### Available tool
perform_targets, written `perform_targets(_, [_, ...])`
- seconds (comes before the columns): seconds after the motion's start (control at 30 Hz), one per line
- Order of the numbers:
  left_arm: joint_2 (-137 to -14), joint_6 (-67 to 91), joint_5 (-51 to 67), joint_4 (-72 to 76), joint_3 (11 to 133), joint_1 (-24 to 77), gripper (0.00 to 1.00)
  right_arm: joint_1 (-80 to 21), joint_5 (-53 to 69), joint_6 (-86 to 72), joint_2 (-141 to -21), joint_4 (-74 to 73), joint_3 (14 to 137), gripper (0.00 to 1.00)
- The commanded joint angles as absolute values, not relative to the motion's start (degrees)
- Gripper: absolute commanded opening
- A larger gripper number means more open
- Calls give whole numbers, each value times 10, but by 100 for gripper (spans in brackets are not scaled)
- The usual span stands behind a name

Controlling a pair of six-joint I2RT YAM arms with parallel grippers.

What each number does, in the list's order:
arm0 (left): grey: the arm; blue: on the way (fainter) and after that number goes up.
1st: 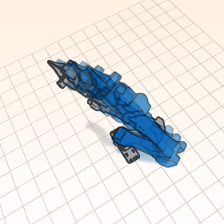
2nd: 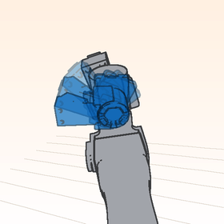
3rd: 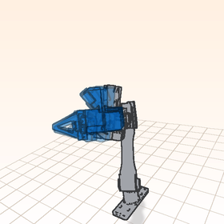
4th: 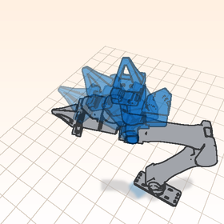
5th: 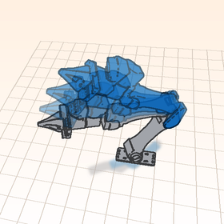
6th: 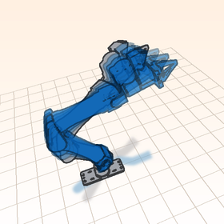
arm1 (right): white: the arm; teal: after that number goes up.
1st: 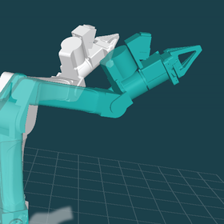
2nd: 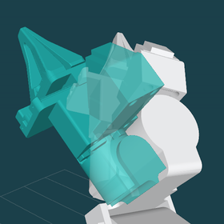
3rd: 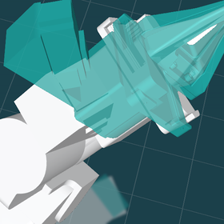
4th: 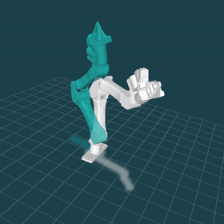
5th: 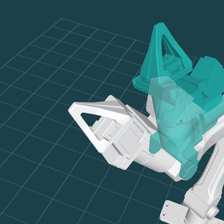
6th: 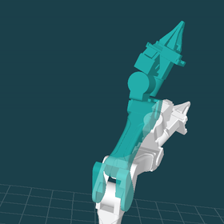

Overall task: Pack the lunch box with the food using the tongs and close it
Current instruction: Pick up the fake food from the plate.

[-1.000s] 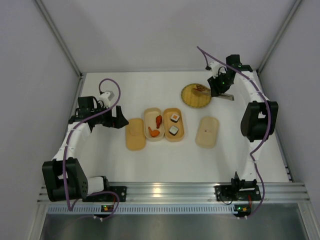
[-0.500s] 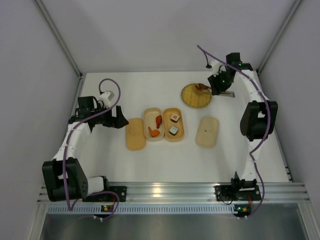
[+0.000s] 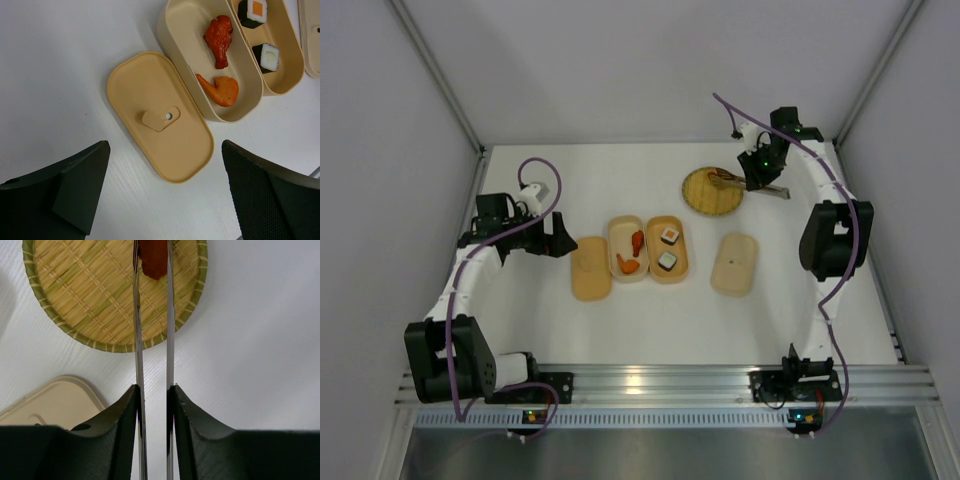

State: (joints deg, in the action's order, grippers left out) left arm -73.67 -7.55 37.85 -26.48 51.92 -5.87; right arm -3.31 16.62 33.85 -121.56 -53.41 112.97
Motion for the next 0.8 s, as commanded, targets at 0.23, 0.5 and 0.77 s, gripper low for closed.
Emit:
perform_targets(0.23, [-735,-70,390,-236,517,-62,98,-40,178,343,-1206,-552,1154,19])
perform_targets(0.5, [-736,-68,391,-234,518,-62,98,-40,216,333,-1168,-568,1152,14])
perform_targets(0.77, [-732,-65,393,-231,516,-61,98,-40,232,332,-1129,-569,1129,12])
